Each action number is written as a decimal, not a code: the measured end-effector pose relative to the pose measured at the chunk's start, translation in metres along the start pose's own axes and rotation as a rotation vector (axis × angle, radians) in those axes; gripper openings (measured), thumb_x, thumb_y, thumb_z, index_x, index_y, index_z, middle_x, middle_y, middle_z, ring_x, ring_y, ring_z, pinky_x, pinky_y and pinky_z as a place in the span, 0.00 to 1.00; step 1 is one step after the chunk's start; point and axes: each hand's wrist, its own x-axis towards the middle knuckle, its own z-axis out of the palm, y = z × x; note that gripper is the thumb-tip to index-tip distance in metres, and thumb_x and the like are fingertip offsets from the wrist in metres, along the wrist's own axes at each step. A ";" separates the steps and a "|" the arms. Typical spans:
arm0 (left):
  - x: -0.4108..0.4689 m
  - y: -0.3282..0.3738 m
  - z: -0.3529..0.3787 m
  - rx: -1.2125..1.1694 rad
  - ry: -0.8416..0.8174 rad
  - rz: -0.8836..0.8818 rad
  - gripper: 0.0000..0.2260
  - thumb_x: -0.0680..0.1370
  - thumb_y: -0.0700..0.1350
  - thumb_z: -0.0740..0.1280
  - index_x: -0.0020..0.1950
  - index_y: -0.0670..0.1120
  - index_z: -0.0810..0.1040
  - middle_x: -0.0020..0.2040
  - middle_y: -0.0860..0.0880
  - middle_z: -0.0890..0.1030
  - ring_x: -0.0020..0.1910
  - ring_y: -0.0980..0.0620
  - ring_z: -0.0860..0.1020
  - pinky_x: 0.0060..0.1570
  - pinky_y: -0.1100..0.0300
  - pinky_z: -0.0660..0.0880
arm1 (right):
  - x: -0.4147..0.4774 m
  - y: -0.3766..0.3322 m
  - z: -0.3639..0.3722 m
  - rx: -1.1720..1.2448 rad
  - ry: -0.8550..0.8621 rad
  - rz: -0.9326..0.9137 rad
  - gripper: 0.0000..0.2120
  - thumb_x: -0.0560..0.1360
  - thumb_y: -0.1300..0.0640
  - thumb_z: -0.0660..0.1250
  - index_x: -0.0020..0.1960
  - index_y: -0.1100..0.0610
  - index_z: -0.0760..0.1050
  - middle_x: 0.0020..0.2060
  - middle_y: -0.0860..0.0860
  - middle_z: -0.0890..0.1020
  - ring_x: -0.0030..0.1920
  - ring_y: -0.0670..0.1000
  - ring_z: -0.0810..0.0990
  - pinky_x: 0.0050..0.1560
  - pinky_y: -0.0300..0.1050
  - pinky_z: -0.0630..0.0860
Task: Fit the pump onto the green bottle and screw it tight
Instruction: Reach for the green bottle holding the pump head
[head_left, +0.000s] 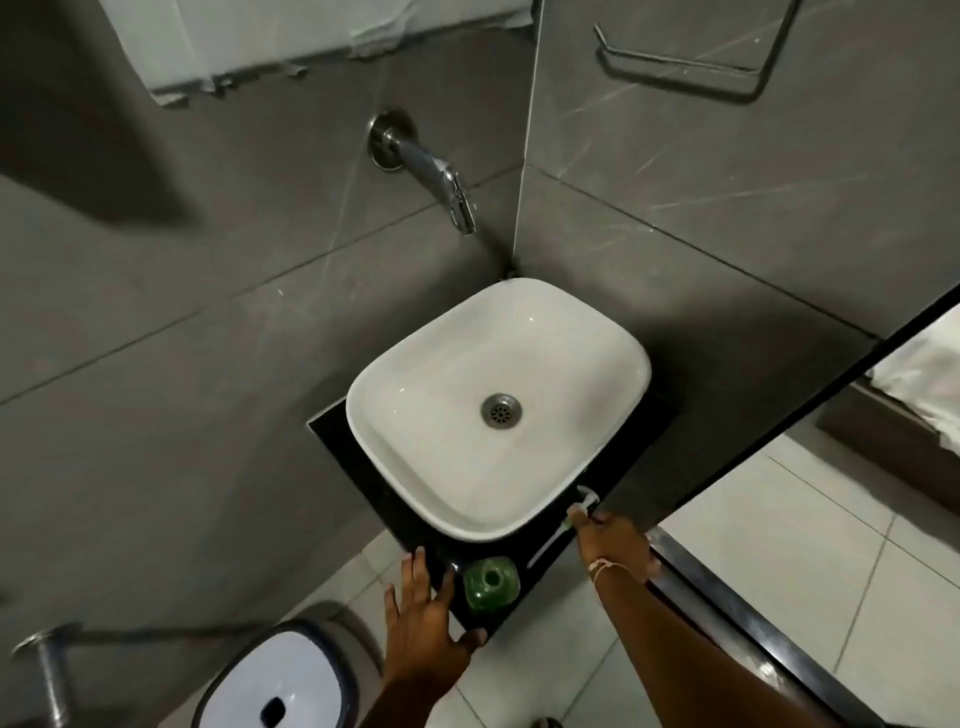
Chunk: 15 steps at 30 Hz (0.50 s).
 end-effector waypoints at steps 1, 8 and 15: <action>0.003 0.000 0.001 -0.009 0.018 0.017 0.39 0.69 0.66 0.66 0.75 0.56 0.55 0.78 0.45 0.36 0.76 0.44 0.34 0.73 0.41 0.39 | 0.005 -0.001 0.001 0.044 -0.032 0.034 0.25 0.73 0.36 0.61 0.54 0.57 0.80 0.59 0.61 0.80 0.64 0.63 0.73 0.68 0.63 0.64; 0.013 0.001 0.006 -0.122 0.126 0.067 0.31 0.64 0.68 0.66 0.66 0.63 0.70 0.79 0.46 0.40 0.76 0.47 0.35 0.73 0.41 0.38 | 0.030 -0.005 0.019 0.192 -0.102 0.133 0.33 0.70 0.36 0.67 0.52 0.67 0.78 0.55 0.66 0.81 0.59 0.67 0.77 0.63 0.65 0.72; 0.014 -0.002 0.008 -0.192 0.146 0.043 0.28 0.63 0.67 0.70 0.63 0.66 0.72 0.79 0.47 0.43 0.76 0.49 0.36 0.73 0.42 0.37 | 0.059 -0.001 0.034 0.265 -0.128 0.212 0.38 0.67 0.38 0.72 0.60 0.69 0.73 0.62 0.66 0.77 0.62 0.67 0.75 0.64 0.59 0.72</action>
